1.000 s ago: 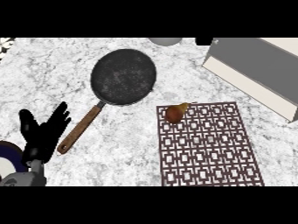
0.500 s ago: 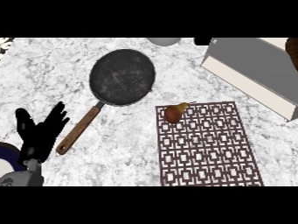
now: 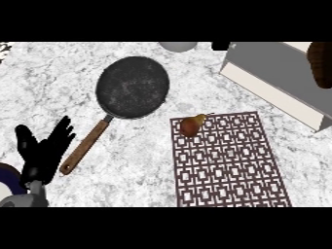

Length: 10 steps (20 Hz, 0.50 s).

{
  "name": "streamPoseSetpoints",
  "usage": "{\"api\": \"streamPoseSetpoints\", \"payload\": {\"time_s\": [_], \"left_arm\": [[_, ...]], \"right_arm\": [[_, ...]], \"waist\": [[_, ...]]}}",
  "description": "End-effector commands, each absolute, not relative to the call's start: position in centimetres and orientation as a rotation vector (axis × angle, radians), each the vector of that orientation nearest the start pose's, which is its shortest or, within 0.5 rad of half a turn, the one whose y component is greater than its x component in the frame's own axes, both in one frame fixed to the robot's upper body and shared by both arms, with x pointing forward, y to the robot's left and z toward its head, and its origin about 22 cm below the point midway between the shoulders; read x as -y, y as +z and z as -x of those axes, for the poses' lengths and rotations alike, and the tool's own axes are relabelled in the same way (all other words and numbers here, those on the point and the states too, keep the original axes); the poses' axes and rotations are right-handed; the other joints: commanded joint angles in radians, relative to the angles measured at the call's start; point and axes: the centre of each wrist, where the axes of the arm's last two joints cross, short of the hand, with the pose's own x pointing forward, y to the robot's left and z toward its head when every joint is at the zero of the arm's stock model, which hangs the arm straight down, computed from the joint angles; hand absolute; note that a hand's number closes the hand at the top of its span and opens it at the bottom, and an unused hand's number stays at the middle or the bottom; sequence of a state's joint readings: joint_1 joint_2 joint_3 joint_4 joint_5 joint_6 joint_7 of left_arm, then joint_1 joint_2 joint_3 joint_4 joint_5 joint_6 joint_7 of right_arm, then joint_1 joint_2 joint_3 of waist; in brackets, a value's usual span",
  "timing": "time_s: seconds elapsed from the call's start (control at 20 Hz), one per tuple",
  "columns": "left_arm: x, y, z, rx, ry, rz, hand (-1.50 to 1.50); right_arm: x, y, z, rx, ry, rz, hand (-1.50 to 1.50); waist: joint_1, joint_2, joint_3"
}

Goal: Pick the croissant from the placemat and place it in the tiered shelf

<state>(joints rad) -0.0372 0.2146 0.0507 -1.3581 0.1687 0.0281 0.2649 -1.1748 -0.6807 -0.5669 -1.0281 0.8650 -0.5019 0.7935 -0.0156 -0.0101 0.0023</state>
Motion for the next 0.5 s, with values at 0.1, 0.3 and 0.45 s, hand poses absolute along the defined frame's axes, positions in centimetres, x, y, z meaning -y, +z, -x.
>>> {"api": "streamPoseSetpoints", "payload": {"time_s": [0.1,0.3,0.45], "left_arm": [[-30.8,-3.1,-23.9,1.09,0.078,-0.103,0.0],[-28.9,-2.7,-24.0,1.108,0.066,-0.093,0.0],[-30.6,-3.9,-24.2,1.114,0.068,-0.121,0.0]], "right_arm": [[42.0,38.6,-29.8,1.45,-0.957,1.257,-1.5],[42.7,38.7,-25.7,1.453,-0.933,1.236,-1.5],[43.8,37.8,-22.3,1.469,-0.908,1.211,-1.5]], "waist": [[-0.019,-0.003,-0.002],[-0.006,0.002,-0.002],[-0.017,0.003,-0.003]]}}
